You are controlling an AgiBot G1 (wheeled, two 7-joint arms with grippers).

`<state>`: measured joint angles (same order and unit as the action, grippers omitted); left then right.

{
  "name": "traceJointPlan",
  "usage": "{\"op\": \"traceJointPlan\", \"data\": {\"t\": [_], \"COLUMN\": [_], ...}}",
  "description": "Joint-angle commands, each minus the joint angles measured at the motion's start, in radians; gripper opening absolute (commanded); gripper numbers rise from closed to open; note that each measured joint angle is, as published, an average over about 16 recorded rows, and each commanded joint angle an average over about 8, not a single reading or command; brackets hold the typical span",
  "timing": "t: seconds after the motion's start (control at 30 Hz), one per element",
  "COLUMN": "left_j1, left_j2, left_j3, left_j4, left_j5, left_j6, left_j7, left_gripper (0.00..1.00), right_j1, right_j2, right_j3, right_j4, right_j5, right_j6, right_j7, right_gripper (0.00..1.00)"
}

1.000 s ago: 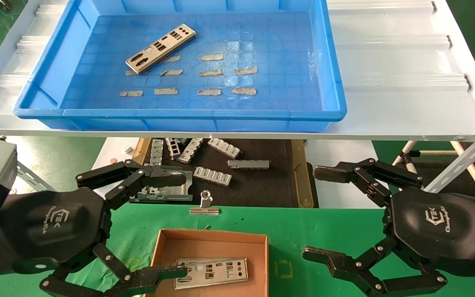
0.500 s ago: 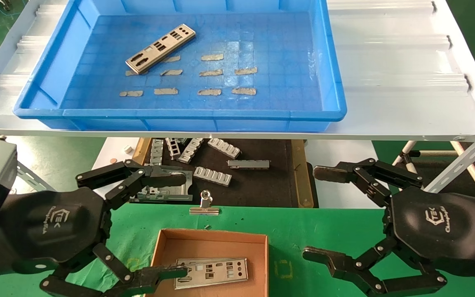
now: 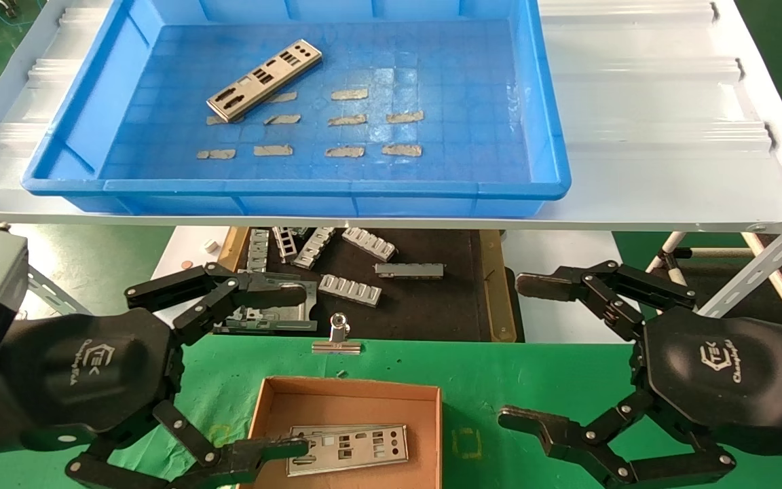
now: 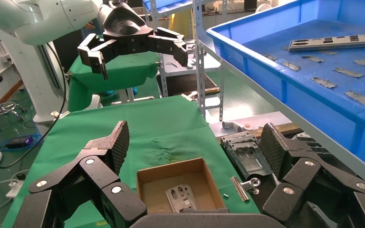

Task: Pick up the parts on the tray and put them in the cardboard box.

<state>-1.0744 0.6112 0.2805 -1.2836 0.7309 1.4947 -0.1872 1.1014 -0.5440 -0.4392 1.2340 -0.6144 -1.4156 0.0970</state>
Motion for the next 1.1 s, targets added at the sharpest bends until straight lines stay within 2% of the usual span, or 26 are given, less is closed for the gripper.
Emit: {"op": "traceJointPlan", "data": {"t": [0.03,1.1], "left_j1": [0.000,0.000], "left_j2": [0.000,0.000], "left_j3": [0.000,0.000], "left_j4": [0.000,0.000], "left_j5": [0.000,0.000], "left_j6": [0.000,0.000], "left_j7": [0.000,0.000], "left_gripper": [1.00,1.00], "right_j1": [0.000,0.000], "right_j2": [0.000,0.000], "right_j3": [0.000,0.000], "right_j4": [0.000,0.000], "right_j5": [0.000,0.000], "right_j6": [0.000,0.000], "right_j7": [0.000,0.000], "right_gripper": [1.00,1.00]}}
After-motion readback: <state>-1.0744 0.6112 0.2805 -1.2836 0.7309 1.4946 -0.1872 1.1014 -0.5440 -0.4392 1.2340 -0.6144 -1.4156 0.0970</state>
